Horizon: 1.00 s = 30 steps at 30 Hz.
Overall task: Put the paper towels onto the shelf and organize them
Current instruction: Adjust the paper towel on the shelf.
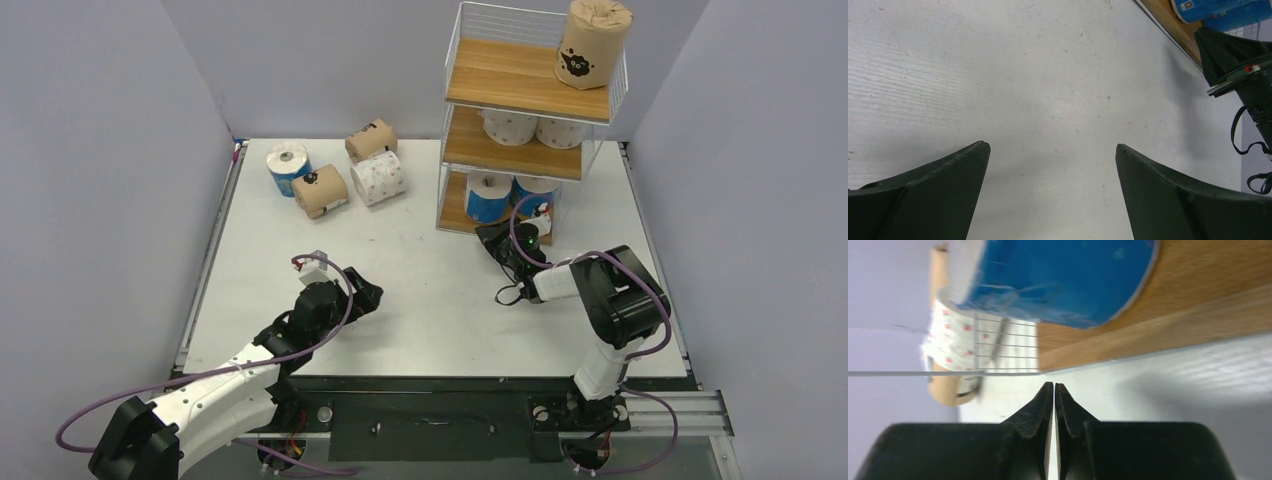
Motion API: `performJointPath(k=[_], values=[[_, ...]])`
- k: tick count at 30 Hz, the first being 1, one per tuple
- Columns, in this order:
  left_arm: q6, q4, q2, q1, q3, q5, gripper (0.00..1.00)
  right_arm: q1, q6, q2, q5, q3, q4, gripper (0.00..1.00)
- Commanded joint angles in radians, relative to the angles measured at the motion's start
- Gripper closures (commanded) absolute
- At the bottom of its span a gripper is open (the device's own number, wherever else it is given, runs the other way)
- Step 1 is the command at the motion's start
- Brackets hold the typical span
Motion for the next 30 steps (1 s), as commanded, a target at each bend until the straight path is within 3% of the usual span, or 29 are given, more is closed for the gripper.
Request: performJointPath(k=[1,7,30], values=[[0.016,0.027,-0.014,-0.005,0.024,-0.001,0.03,-0.004,0.152,0.072,-0.038,-0.010,0.338,0.98],[0.019,0.018,-0.032,-0.004,0.019,-0.013,0.03,-0.003,0.306,0.187,0.015,0.020,0.512,1.00],[0.032,0.004,-0.042,-0.004,0.015,-0.030,0.03,-0.009,0.406,0.334,0.214,0.191,0.488,1.00]])
